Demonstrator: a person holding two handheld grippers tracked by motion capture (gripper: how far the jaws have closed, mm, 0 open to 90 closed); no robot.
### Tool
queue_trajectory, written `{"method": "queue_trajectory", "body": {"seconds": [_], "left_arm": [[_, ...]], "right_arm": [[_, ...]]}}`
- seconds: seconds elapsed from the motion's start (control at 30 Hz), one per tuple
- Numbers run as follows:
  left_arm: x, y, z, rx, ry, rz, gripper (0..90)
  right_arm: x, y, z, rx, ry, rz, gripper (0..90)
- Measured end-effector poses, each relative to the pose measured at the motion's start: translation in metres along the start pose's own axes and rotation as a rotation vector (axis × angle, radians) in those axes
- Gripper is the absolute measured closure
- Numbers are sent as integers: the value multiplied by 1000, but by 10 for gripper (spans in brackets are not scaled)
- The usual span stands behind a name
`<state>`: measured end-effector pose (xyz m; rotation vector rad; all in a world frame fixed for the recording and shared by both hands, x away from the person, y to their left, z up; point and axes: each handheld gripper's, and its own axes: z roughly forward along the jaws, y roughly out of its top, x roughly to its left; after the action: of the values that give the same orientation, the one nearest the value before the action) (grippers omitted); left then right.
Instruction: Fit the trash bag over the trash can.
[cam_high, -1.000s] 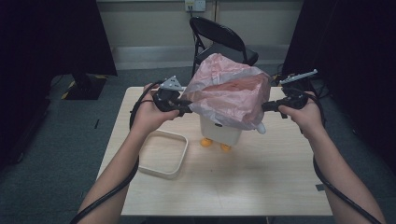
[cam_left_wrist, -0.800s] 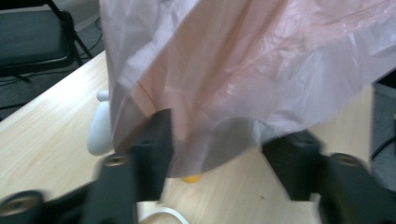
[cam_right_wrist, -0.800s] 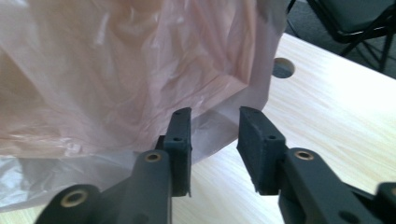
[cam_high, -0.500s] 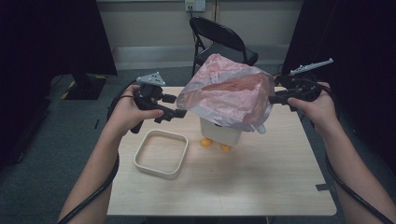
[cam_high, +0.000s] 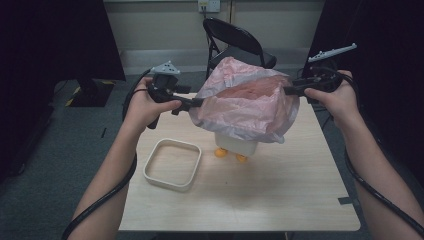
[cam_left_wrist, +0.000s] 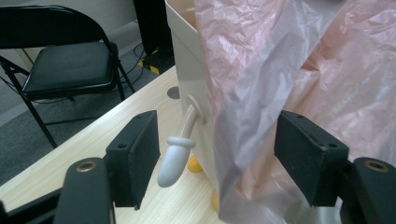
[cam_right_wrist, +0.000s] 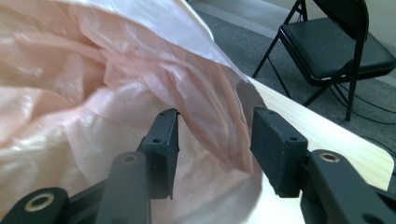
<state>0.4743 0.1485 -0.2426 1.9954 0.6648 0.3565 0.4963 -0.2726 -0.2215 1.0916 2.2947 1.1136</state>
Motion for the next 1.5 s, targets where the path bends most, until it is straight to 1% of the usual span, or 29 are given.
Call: {"method": "queue_trajectory", "body": {"seconds": [0.1, 0.13, 0.2, 0.3, 0.33, 0.4, 0.43, 0.47, 0.63, 0.7, 0.83, 0.87, 0.9, 0.93, 0.97, 1.0, 1.03, 1.07, 1.13, 1.17, 1.2, 1.23, 1.27, 1.3, 1.33, 1.37, 1.43, 1.47, 1.5], "left_arm": [[1, 4, 3, -11, 5, 6, 362], [1, 5, 3, -9, 4, 19, 376], [1, 7, 6, -12, 4, 10, 415], [1, 8, 8, 0, 19, 14, 409], [2, 9, 8, -4, 27, 16, 405], [3, 10, 8, -20, 18, -1, 405], [4, 10, 8, -25, 22, 2, 415], [4, 11, 8, -19, 25, 9, 415], [7, 14, 10, -28, 19, -7, 425], [7, 15, 11, -21, 7, -2, 465], [10, 19, 14, -24, 28, 7, 456], [12, 19, 14, -29, 30, 9, 467], [14, 20, 15, -35, 27, 6, 474], [16, 20, 15, -40, 25, -3, 490], [17, 20, 15, -39, 26, -3, 511], [19, 20, 16, -42, 23, -1, 528], [20, 21, 17, -39, 23, -9, 576], [21, 21, 17, -37, 25, -12, 614], [23, 23, 19, -45, 17, -25, 697], [25, 24, 20, -52, 19, -36, 715], [26, 25, 21, -51, 15, -46, 770], [26, 26, 22, -62, 21, -51, 779], [28, 28, 22, -59, 27, -51, 829], [29, 29, 23, -67, 30, -79, 846], [31, 30, 24, -71, 25, -83, 854], [32, 31, 25, -67, 23, -85, 876], [35, 33, 31, -47, 46, -87, 894], [37, 34, 34, -39, 42, -95, 900], [38, 34, 38, -44, 48, -105, 900]], "right_arm": [[-2, 6, -6, -17, -1, 3, 480], [-2, 7, -7, -10, -9, 2, 480], [-2, 8, -8, 3, -21, -8, 461], [-3, 9, -12, -10, -26, -7, 457], [-3, 9, -12, -14, -26, -11, 453], [-2, 11, -13, -27, -27, -14, 440], [-1, 13, -13, -35, -28, -19, 442], [-1, 15, -13, -31, -26, -24, 442], [0, 22, -7, -36, -25, -43, 454], [1, 25, -5, -40, -18, -47, 461], [-1, 29, 1, -37, -13, -56, 476], [-2, 29, 3, -42, -13, -54, 500], [-4, 30, 5, -47, 4, -50, 549], [-5, 30, 6, -47, 16, -43, 567], [-7, 30, 7, -53, 12, -39, 596], [-9, 31, 8, -54, 18, -36, 682], [-11, 31, 9, -48, 37, -25, 716], [-13, 31, 10, -60, 47, -13, 733], [-17, 32, 13, -61, 64, -3, 835], [-18, 32, 14, -64, 56, 4, 876], [-19, 33, 16, -56, 55, 2, 900], [-21, 33, 18, -35, 47, 4, 900], [-22, 33, 20, -26, 18, 2, 900], [-24, 33, 23, -13, 17, 3, 900], [-27, 32, 25, -4, 29, 16, 900], [-30, 31, 28, -7, 23, 26, 900], [-34, 28, 35, 4, 48, 47, 900], [-36, 26, 38, 12, 37, 48, 900], [-36, 24, 42, 17, 51, 48, 900]]}}
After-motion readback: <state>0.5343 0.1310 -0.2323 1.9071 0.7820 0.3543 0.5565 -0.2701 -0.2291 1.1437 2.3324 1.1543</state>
